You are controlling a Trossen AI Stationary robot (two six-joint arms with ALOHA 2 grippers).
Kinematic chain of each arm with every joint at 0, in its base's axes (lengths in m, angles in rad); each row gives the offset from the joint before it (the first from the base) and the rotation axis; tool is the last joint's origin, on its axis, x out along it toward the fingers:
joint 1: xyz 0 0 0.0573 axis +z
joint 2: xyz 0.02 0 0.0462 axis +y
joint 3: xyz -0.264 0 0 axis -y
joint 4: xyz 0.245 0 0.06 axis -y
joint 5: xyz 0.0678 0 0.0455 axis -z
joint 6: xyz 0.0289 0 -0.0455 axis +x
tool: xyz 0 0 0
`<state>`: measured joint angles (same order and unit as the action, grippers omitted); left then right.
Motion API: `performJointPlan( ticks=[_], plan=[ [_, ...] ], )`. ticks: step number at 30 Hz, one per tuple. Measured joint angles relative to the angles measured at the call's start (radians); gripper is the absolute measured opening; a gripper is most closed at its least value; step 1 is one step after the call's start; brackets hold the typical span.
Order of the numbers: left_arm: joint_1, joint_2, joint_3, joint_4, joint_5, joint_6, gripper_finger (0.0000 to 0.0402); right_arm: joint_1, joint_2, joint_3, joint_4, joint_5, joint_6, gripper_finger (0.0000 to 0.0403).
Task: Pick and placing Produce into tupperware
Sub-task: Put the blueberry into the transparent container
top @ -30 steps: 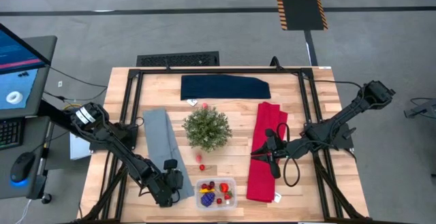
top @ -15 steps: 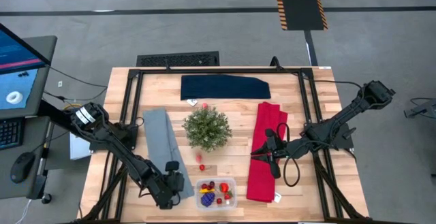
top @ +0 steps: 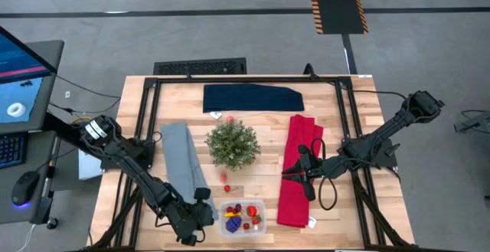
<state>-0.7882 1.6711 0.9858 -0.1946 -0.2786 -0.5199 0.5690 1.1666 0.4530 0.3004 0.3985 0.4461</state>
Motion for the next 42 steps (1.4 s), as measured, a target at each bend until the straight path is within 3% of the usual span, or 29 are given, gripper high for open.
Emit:
performJointPlan(
  ticks=[8, 19, 23, 30, 42],
  plan=[
    [0.06, 0.0, 0.052, -0.017, 0.015, 0.092, 0.0046, 0.0, 0.0, 0.0, 0.0, 0.0, 0.017, 0.0092],
    [0.18, 0.0, 0.073, 0.01, 0.112, 0.176, 0.0046, 0.0, 0.0, 0.0, 0.0, 0.0, 0.018, 0.0092],
    [0.215, 0.0, 0.073, 0.028, 0.175, 0.171, 0.0046, 0.0, 0.0, 0.0, 0.0, 0.0, 0.018, 0.0092],
    [0.233, 0.017, 0.073, 0.038, 0.161, 0.088, 0.0047, 0.0, 0.0, 0.0, 0.0, 0.0, 0.018, 0.0092],
    [0.236, 0.082, 0.079, 0.089, 0.201, 0.071, 0.012, 0.0, 0.0, -0.001, 0.0, 0.0, 0.018, 0.0092]
  ],
)
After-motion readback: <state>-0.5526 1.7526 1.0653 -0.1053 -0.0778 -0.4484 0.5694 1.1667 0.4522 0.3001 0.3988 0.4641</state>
